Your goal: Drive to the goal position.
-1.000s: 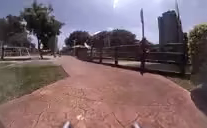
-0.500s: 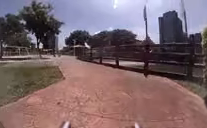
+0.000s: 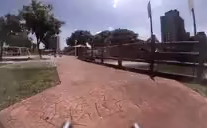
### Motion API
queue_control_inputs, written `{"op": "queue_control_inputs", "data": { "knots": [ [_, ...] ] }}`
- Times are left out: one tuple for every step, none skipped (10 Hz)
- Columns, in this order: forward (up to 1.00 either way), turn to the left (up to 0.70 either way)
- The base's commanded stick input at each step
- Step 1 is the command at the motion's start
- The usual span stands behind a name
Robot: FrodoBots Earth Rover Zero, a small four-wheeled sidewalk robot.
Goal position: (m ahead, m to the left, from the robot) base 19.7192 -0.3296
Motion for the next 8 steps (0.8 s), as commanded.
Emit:
{"op": "queue_control_inputs", "data": {
  "knots": [
    [0.70,0.35],
    [0.70,0.35],
    [0.70,0.35],
    [0.70,0.35],
    [0.70,0.35],
    [0.70,0.13],
    [0.70,0.00],
    [0.70,0.00]
  ]
}}
